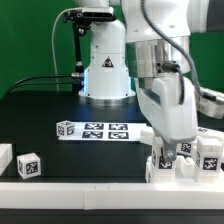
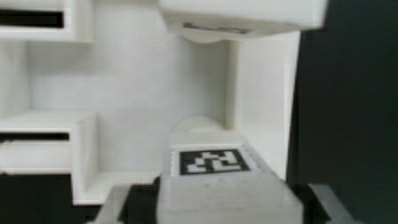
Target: Assemble chair
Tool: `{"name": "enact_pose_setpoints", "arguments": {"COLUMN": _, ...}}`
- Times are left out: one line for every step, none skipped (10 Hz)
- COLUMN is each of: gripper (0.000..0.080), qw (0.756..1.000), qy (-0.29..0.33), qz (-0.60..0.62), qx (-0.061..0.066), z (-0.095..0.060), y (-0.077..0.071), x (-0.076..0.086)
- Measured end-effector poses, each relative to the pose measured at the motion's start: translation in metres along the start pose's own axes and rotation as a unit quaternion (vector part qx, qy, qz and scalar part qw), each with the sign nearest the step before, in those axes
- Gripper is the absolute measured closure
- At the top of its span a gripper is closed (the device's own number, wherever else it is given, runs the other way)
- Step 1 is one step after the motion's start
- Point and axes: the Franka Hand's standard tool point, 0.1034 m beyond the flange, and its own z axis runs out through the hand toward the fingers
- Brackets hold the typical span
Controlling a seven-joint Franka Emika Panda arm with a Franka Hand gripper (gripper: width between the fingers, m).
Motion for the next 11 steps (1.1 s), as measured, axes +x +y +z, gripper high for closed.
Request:
{"name": "enact_pose_setpoints", "arguments": {"gripper": 0.0509, "qw": 1.0, "qy": 0.004, "qz": 0.023, "qx": 0.0, "z": 0.001, "y": 0.001, "x": 0.001}}
{"name": "enact_pose_setpoints", "arguments": {"gripper": 0.0509, "qw": 0.999, "qy": 0.012, "qz": 0.032, "qx": 0.003, "z": 0.001, "y": 0.002, "x": 0.002}}
{"name": "enact_pose_setpoints", "arguments": {"gripper": 0.0509, "qw": 0.999, "qy": 0.011, "qz": 0.042, "qx": 0.002, "z": 0.001, "y": 0.003, "x": 0.003}}
{"name": "enact_pose_setpoints", "arguments": {"gripper": 0.0509, "qw": 0.999, "qy": 0.011, "qz": 0.038, "qx": 0.002, "z": 0.001, "y": 0.003, "x": 0.002}}
{"name": "enact_pose_setpoints", "arguments": {"gripper": 0.0331, "qw": 0.999, "qy": 0.011, "qz": 0.03, "qx": 0.002, "z": -0.001, "y": 0.002, "x": 0.001}}
{"name": "enact_pose_setpoints", "arguments": {"gripper": 0.019, "qw": 1.0, "qy": 0.006, "qz": 0.019, "qx": 0.0, "z": -0.008, "y": 0.0, "x": -0.002}}
{"name": "enact_pose_setpoints", "arguments": {"gripper": 0.019, "qw": 1.0, "qy": 0.0, "qz": 0.003, "qx": 0.0, "z": -0.018, "y": -0.002, "x": -0.006}}
{"name": "enact_pose_setpoints", "arguments": {"gripper": 0.0158, "qw": 1.0, "qy": -0.004, "qz": -0.008, "qx": 0.007, "z": -0.029, "y": -0.005, "x": -0.01}}
{"name": "enact_pose_setpoints", "arguments": {"gripper": 0.0158, "qw": 1.0, "qy": -0.005, "qz": -0.009, "qx": 0.006, "z": -0.029, "y": -0.003, "x": -0.012}}
{"name": "enact_pose_setpoints", "arguments": {"gripper": 0.0151, "qw": 1.0, "qy": -0.004, "qz": -0.009, "qx": 0.005, "z": -0.027, "y": -0.002, "x": -0.011}}
{"name": "enact_pose_setpoints", "arguments": {"gripper": 0.0151, "qw": 1.0, "qy": -0.004, "qz": -0.009, "qx": 0.005, "z": -0.027, "y": -0.002, "x": -0.011}}
